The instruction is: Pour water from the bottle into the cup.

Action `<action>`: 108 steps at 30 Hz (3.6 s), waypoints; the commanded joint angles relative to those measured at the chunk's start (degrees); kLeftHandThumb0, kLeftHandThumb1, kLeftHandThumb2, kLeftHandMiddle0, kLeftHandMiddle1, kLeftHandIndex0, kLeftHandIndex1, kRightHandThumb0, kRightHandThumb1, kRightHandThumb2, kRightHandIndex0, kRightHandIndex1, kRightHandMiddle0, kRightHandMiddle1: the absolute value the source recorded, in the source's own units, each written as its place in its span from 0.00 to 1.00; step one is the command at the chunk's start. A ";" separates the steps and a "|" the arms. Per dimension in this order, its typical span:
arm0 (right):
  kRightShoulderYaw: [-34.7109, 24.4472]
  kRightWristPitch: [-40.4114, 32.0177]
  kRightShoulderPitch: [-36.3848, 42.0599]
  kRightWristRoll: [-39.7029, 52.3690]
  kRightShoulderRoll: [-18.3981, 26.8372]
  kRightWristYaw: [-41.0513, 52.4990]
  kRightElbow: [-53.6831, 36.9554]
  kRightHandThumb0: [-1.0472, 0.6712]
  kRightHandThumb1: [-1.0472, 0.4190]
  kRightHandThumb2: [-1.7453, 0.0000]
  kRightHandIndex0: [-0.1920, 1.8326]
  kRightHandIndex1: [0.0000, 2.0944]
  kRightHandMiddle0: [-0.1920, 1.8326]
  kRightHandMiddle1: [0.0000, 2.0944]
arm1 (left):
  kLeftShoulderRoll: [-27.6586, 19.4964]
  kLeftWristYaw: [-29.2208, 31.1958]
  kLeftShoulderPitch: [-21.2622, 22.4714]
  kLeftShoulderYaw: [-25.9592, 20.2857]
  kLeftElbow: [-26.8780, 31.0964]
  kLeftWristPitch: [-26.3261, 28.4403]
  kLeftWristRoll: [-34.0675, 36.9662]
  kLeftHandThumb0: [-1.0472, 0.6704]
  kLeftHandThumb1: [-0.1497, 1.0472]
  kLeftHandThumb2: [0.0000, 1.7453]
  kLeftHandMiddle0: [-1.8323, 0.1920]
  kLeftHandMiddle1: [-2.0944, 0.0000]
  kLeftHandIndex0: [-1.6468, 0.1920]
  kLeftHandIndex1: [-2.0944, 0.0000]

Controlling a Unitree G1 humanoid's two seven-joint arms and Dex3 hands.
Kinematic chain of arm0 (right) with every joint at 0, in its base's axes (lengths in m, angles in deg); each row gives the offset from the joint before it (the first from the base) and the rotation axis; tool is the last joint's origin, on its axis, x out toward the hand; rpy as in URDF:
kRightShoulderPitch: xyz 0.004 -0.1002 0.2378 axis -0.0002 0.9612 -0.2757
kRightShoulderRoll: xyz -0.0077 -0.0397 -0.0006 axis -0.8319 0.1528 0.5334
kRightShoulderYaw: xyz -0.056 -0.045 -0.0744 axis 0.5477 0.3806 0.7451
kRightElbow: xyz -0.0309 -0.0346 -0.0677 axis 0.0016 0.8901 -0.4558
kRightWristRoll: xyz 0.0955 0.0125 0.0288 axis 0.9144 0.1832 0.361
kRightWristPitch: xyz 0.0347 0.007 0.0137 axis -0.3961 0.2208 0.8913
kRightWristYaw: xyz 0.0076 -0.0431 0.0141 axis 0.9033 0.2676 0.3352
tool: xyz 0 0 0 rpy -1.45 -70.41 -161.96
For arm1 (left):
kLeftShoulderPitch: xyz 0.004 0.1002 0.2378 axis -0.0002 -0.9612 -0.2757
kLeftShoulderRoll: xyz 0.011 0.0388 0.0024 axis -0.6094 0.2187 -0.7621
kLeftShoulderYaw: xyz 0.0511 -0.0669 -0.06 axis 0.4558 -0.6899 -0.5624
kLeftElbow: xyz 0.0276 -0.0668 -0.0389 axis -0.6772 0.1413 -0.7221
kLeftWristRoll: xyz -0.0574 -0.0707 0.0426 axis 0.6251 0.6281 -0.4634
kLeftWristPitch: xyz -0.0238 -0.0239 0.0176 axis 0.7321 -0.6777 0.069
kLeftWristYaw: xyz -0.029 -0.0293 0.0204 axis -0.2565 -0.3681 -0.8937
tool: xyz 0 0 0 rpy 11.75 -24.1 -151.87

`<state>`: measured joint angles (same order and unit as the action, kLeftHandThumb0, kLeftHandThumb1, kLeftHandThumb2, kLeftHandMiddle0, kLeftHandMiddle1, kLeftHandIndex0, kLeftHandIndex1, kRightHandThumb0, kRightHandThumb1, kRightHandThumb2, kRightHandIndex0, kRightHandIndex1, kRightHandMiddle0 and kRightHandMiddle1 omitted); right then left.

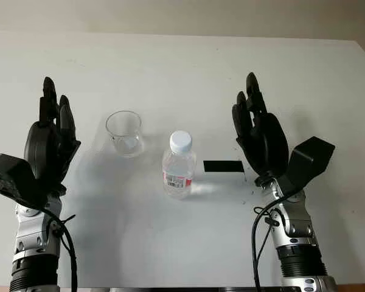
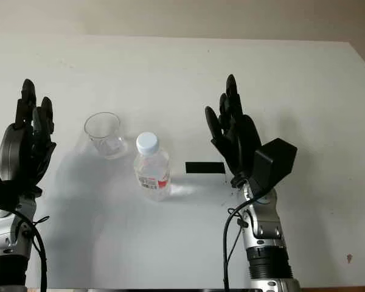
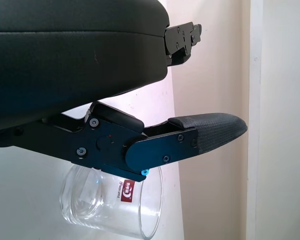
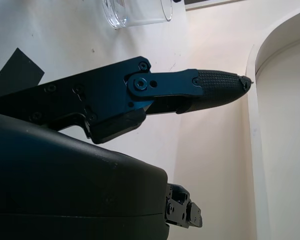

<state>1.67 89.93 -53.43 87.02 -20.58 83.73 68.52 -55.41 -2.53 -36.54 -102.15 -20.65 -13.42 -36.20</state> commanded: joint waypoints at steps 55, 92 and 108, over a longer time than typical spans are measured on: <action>10.26 3.25 -19.42 3.02 11.22 56.97 27.93 0.06 0.19 0.97 0.14 0.07 0.10 0.06 | 0.29 -1.20 -0.16 0.61 0.54 -0.78 -0.28 0.13 1.00 0.37 0.98 0.97 1.00 0.99; 13.24 -1.52 -25.64 1.57 5.19 63.81 34.92 0.09 0.26 0.97 0.13 0.24 0.02 0.37 | 0.46 -1.64 0.21 0.64 0.12 -0.87 -0.14 0.13 1.00 0.36 0.97 0.97 1.00 0.98; 13.28 0.61 -22.58 2.14 1.90 61.64 32.84 0.15 0.28 0.97 0.16 0.43 0.10 0.64 | 0.60 -1.84 -0.05 0.75 0.38 -1.03 -0.19 0.14 1.00 0.37 0.97 0.97 0.99 0.98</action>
<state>15.01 89.49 -77.48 89.27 -18.01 145.83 102.16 -54.70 -4.33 -36.57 -101.42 -20.53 -13.92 -36.14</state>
